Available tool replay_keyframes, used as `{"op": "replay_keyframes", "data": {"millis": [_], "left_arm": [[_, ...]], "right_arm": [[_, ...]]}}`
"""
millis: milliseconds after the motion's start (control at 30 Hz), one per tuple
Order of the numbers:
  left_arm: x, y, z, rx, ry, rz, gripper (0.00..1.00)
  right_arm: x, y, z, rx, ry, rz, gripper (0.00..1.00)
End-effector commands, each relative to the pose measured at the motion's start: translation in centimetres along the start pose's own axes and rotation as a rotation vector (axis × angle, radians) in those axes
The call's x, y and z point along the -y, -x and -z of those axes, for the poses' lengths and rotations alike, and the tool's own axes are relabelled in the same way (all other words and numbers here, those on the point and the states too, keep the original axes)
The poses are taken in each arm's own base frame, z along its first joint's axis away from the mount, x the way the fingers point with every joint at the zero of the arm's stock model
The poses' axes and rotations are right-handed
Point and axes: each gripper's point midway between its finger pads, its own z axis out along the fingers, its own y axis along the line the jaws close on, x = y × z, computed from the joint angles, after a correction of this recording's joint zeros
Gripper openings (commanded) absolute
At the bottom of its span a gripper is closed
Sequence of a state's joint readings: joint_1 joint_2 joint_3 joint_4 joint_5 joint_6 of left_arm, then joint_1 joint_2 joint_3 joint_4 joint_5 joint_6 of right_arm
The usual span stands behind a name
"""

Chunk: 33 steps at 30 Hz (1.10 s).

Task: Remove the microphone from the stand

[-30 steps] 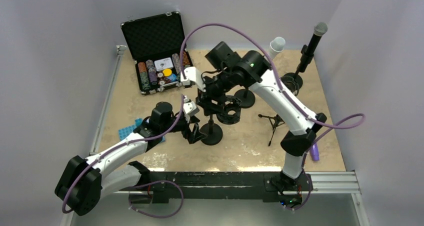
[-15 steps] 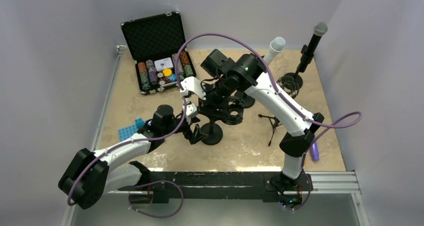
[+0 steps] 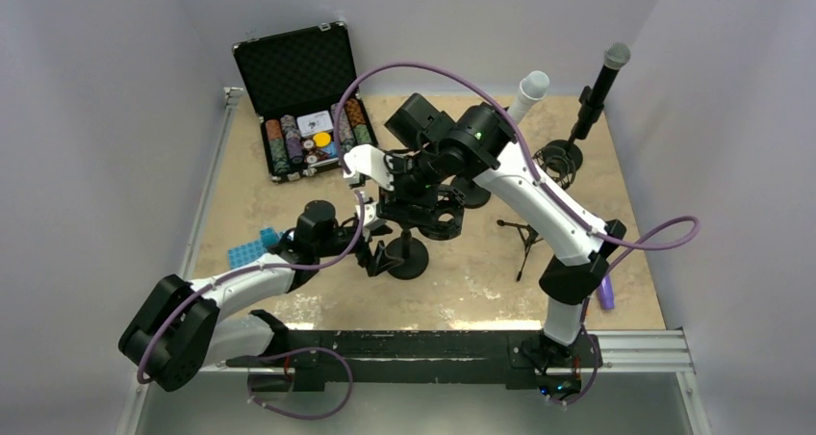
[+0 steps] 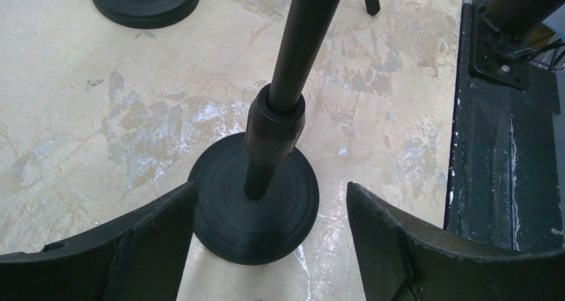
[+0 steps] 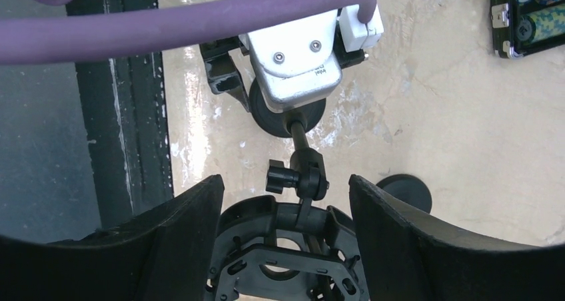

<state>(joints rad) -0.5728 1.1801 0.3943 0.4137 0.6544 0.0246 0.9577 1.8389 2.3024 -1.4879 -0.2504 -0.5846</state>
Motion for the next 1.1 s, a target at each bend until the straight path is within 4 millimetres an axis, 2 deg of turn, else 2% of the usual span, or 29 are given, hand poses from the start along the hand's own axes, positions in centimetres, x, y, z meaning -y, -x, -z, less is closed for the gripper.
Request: {"op": "replay_keyframes", "data": {"millis": [0, 167, 367, 500, 667, 733, 833, 900, 967, 1067], "left_arm": [[0.4, 1.4, -0.3, 0.060, -0.037, -0.076, 0.84], [0.3, 1.2, -0.3, 0.056, -0.034, -0.073, 0.81], [0.4, 1.4, -0.6, 0.062, -0.049, -0.063, 0.78], [0.5, 1.3, -0.8, 0.062, -0.062, -0.057, 0.75], [0.3, 1.4, -1.0, 0.068, -0.059, -0.047, 0.71], [0.3, 1.3, -1.1, 0.067, -0.059, -0.045, 0.71], [0.3, 1.3, -1.1, 0.066, -0.061, -0.046, 0.69], [0.3, 1.2, -1.1, 0.064, -0.062, -0.045, 0.69], [0.3, 1.0, -1.1, 0.058, -0.059, -0.042, 0.69], [-0.3, 0.4, -1.0, 0.030, -0.021, -0.012, 0.73]], "right_arm": [[0.3, -0.1, 1.2, 0.002, -0.054, 0.036, 0.73], [0.5, -1.7, 0.0, -0.082, -0.044, 0.020, 0.71], [1.2, -2.0, -1.4, -0.120, -0.049, 0.006, 0.68], [0.8, -2.4, -2.2, -0.131, -0.015, 0.004, 0.60], [0.2, -2.2, -2.2, -0.125, 0.020, -0.007, 0.41], [0.1, -2.2, -2.2, -0.130, 0.028, -0.013, 0.43], [0.1, -2.6, -2.2, -0.145, 0.022, -0.014, 0.52], [-0.1, -3.1, -2.4, -0.162, 0.030, -0.008, 0.52], [-0.4, -3.5, -2.6, -0.176, 0.052, 0.006, 0.42], [-0.7, -3.4, -2.8, -0.170, 0.079, 0.021, 0.20]]}}
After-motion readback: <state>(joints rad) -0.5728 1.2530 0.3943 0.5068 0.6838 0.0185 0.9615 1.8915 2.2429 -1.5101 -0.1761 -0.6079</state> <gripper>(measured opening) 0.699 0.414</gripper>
